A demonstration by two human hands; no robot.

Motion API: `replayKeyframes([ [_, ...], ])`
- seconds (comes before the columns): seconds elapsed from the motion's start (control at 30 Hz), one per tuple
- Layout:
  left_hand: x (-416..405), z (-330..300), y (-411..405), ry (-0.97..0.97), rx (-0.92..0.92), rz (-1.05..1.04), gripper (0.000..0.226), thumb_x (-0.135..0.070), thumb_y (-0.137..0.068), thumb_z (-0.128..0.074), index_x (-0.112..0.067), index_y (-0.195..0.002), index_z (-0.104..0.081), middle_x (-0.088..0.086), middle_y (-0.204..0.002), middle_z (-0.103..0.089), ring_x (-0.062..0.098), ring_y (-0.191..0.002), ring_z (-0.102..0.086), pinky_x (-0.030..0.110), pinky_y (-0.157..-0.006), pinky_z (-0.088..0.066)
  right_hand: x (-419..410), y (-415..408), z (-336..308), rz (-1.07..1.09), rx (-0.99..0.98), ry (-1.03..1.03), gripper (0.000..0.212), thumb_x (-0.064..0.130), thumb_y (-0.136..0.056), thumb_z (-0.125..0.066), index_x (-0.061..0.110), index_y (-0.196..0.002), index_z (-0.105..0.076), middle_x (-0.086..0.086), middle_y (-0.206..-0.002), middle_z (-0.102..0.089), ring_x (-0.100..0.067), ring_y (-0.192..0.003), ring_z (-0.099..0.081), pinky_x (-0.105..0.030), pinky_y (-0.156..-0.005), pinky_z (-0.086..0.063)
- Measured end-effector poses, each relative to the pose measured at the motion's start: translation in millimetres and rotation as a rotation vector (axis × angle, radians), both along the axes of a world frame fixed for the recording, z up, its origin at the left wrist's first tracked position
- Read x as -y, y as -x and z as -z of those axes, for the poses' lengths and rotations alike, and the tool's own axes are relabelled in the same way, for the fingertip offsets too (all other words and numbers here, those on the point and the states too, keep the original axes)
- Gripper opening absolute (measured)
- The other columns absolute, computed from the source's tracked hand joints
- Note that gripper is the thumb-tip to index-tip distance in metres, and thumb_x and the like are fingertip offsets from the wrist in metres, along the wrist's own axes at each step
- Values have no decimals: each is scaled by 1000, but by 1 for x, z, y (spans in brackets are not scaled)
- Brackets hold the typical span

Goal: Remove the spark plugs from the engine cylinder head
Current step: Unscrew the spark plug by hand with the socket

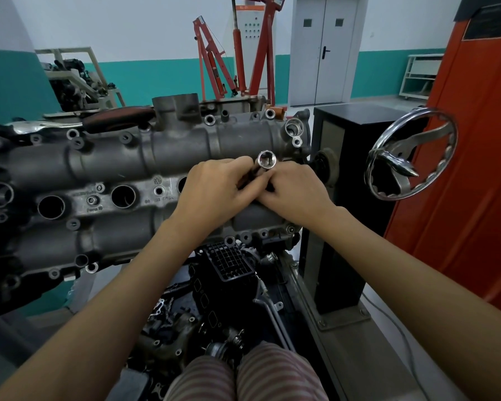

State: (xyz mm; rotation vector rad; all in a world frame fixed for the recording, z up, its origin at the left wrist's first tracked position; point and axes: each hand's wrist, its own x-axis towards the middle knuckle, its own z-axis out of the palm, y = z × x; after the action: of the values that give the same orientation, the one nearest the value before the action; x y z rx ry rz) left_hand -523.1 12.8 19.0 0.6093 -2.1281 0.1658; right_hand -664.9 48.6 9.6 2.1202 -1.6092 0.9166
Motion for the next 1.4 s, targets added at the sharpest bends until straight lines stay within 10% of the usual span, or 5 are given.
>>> replayKeyframes([
  [0.4,-5,-1,1,60,-4,-12,37,-37,-83,-41,-4,-72,-56,1,-60,-54,23,-48,-49,28,-43,-36,-1,-1,-2,7,-41,-29,31,48,-76,-25,21,-76,-41,16,-63,-28,-9,-59,-37,-19,-45,-21],
  [0.63,-1,1,0,63,-15,-22,48,-41,-86,-45,-1,-62,-57,9,-52,-55,29,-46,-52,37,-43,-42,-1,1,0,28,-15,24,27,39,-83,-51,15,-80,-64,-5,-69,-64,-25,-68,-59,-25,-52,-24],
  [1.1,-4,0,1,72,4,-31,42,-40,-82,-38,-4,-75,-60,3,-60,-58,25,-49,-52,30,-43,-38,-3,-2,-2,-25,-15,13,41,41,-76,-30,13,-87,-58,14,-72,-36,-13,-62,-48,-15,-46,-20],
  [1.4,0,2,0,62,-10,-44,49,-41,-85,-42,-2,-62,-60,9,-51,-56,30,-47,-53,35,-44,-40,-2,-2,-2,14,-10,32,43,44,-78,-33,13,-73,-63,-8,-65,-62,-28,-62,-58,-24,-48,-20],
])
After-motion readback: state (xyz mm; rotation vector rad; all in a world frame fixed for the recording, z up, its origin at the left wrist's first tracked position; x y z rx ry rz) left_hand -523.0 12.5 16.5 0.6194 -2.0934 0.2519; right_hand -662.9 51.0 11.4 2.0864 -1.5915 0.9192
